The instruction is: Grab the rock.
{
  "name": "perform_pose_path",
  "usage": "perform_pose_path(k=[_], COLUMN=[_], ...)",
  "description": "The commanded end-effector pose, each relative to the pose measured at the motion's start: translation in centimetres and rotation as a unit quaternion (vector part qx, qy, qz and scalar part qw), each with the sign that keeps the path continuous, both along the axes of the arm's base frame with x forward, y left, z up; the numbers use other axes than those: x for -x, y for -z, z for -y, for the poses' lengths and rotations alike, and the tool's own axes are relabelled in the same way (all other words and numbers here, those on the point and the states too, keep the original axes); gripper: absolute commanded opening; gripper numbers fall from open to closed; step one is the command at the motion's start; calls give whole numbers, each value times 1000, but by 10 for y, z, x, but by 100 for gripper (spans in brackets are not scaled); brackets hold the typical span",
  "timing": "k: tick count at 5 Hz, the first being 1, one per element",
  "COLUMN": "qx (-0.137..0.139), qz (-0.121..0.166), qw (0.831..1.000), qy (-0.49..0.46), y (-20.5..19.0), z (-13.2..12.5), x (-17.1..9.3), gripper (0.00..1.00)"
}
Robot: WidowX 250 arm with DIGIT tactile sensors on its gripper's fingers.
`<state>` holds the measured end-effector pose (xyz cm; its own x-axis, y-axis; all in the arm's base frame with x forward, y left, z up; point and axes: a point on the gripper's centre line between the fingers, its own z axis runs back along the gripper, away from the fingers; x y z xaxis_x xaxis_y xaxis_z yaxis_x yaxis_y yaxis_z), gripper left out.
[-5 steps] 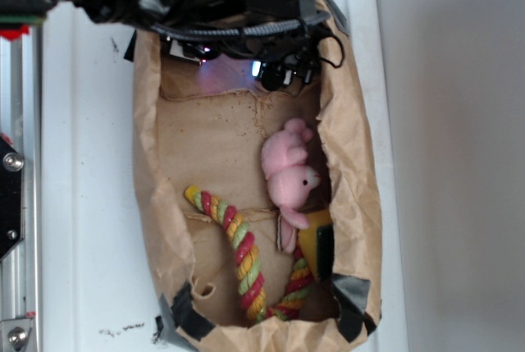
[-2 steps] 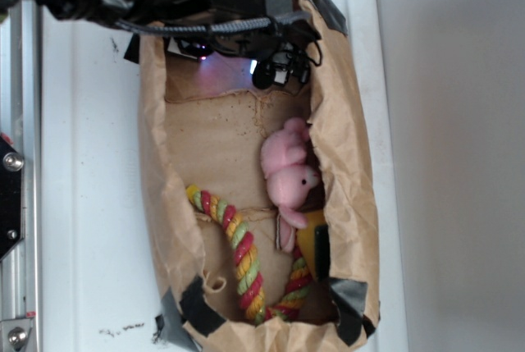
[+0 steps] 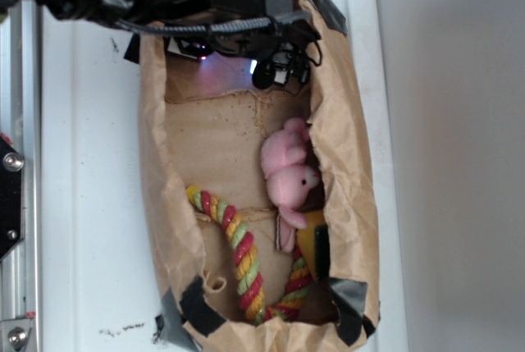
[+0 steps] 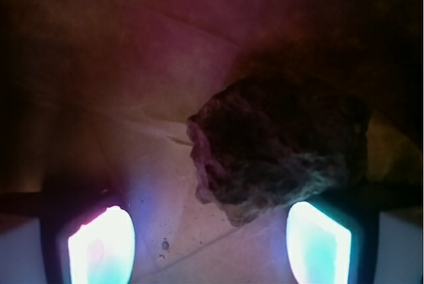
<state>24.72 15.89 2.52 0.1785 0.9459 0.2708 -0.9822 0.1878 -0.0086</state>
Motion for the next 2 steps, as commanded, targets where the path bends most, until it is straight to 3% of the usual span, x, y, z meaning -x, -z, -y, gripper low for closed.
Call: perform_pose_path(k=[1,2], qx=[10,21], qz=[24,22], qw=[998,998], qy=[-50,-50], y=[-37,-42], z=[14,25], x=[19,21], gripper=[100,100])
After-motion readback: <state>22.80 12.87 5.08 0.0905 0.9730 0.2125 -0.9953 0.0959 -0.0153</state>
